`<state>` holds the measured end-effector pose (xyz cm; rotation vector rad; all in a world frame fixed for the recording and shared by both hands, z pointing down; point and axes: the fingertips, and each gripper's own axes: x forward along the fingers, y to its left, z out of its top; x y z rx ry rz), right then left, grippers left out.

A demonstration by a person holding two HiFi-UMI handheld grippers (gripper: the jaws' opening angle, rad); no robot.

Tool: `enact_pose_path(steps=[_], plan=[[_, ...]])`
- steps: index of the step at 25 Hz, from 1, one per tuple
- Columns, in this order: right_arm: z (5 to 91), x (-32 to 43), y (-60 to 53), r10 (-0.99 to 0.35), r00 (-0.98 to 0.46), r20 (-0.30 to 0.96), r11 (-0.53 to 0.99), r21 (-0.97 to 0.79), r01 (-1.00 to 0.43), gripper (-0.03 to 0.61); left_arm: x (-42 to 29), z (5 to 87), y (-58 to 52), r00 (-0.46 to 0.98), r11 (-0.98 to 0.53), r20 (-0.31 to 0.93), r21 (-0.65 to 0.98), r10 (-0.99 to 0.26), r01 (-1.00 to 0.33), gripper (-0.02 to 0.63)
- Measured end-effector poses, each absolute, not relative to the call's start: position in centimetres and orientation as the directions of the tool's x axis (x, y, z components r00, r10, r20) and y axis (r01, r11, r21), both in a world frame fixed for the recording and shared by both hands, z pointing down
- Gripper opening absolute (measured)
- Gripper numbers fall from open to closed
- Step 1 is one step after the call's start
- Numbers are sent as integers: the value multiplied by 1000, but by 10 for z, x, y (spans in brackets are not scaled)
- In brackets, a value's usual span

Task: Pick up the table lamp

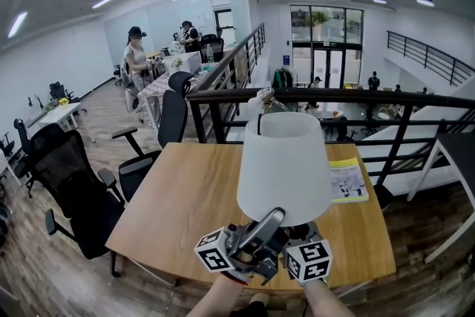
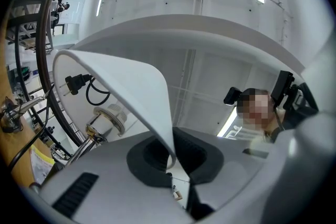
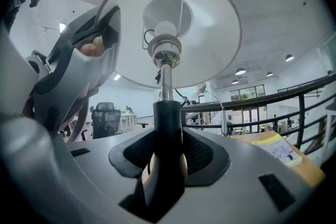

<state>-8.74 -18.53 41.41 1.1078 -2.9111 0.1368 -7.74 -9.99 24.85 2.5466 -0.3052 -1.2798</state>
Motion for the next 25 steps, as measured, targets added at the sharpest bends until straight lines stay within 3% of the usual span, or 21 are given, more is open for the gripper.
enact_pose_path(steps=[25], plan=[[430,-85,-192,-652,-755,73,749,-96,-656,160,-75,263,-113,580,-923,-738,379,-346,-69,11]])
